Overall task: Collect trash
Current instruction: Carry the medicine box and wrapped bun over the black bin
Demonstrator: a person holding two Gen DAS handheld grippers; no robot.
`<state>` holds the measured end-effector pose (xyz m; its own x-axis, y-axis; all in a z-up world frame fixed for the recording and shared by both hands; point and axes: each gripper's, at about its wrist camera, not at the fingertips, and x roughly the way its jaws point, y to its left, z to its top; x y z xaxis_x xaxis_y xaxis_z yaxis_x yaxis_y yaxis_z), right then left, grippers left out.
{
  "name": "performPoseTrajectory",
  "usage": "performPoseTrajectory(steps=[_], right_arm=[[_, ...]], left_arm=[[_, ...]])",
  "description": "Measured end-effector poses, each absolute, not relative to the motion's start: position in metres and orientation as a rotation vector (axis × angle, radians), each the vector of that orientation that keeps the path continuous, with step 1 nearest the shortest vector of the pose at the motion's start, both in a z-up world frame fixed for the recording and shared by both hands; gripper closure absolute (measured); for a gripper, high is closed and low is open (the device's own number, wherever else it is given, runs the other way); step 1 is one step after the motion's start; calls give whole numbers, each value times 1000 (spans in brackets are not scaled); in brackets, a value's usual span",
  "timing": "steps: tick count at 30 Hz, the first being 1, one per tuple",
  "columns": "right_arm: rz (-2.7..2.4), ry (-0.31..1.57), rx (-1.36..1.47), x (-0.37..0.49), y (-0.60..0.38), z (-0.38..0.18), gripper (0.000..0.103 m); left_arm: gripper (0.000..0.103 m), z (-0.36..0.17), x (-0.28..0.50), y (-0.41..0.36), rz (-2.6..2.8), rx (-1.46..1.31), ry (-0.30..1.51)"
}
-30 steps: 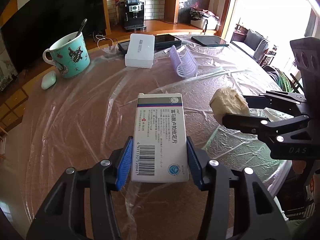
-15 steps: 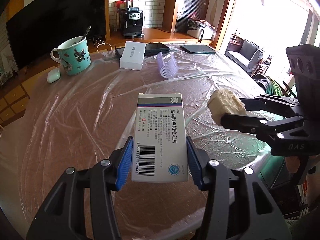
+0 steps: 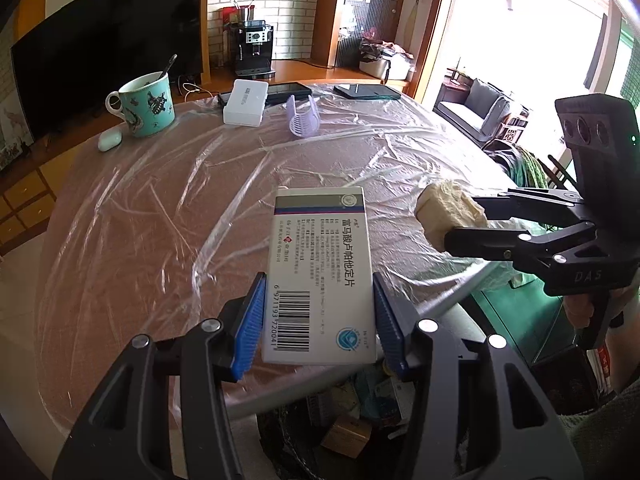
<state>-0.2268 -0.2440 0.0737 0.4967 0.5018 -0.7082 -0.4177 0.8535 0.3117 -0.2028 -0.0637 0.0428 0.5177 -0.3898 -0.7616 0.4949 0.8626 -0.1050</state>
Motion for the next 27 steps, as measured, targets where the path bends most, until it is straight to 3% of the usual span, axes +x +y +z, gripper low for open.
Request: performPoseTrajectory(steps=[27], right_arm=[[649, 963, 62, -305, -240, 54, 51]], left_arm=[[51, 20, -292, -68, -665, 215, 945]])
